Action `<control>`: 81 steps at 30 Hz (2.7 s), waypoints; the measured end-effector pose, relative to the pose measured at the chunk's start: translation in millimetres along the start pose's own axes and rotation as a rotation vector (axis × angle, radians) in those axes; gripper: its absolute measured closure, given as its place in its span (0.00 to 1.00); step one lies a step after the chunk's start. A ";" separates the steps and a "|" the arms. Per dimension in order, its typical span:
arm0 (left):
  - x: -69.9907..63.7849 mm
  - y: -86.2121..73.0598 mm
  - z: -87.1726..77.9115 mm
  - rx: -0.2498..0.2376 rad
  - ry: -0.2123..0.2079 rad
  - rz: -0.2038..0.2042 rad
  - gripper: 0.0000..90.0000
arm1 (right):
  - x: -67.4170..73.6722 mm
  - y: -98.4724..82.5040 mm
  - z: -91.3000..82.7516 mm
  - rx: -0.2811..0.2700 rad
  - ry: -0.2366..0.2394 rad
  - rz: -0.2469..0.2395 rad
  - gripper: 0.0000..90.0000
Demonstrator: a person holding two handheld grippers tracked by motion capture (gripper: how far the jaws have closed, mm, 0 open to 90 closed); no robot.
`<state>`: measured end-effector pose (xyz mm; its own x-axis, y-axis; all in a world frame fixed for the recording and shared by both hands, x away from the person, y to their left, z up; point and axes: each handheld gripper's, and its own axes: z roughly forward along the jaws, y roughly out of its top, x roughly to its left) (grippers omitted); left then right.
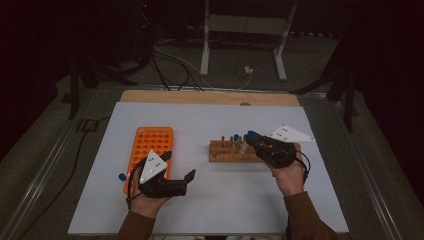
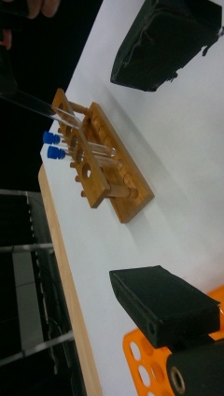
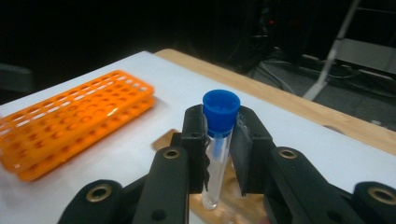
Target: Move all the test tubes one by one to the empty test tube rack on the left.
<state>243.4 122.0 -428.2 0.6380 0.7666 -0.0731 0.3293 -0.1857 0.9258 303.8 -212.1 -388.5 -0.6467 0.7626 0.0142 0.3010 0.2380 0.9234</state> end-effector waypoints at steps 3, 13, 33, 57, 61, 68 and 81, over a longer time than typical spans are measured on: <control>-1.6 1.8 3.3 0.001 -0.005 0.002 0.08 | 10.9 0.6 6.0 0.011 0.028 -0.020 0.85; -5.2 1.5 13.0 0.015 -0.014 0.011 0.09 | 34.7 3.3 22.2 0.020 0.116 -0.024 0.85; -16.4 3.6 38.0 0.019 -0.115 0.070 0.54 | 60.1 4.0 39.4 0.047 0.229 -0.016 0.85; -19.6 5.7 44.1 0.029 -0.119 0.097 0.86 | 78.5 3.1 48.5 0.066 0.309 -0.041 0.84; -17.5 4.0 40.8 0.029 -0.098 0.088 0.86 | 73.3 2.5 47.0 0.049 0.329 0.000 0.58; -7.1 -1.2 24.7 0.017 -0.045 0.061 0.86 | 58.8 -1.8 38.6 0.038 0.267 0.036 0.26; 12.8 -15.3 -13.5 0.020 0.055 0.045 0.86 | 42.6 -11.8 29.4 0.047 0.167 0.047 0.17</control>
<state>237.2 142.9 -438.3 0.6138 0.7894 -0.0105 0.3149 -0.2327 0.9202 293.2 -164.8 -410.0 -0.7376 0.6637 0.1240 0.3633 0.2353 0.9015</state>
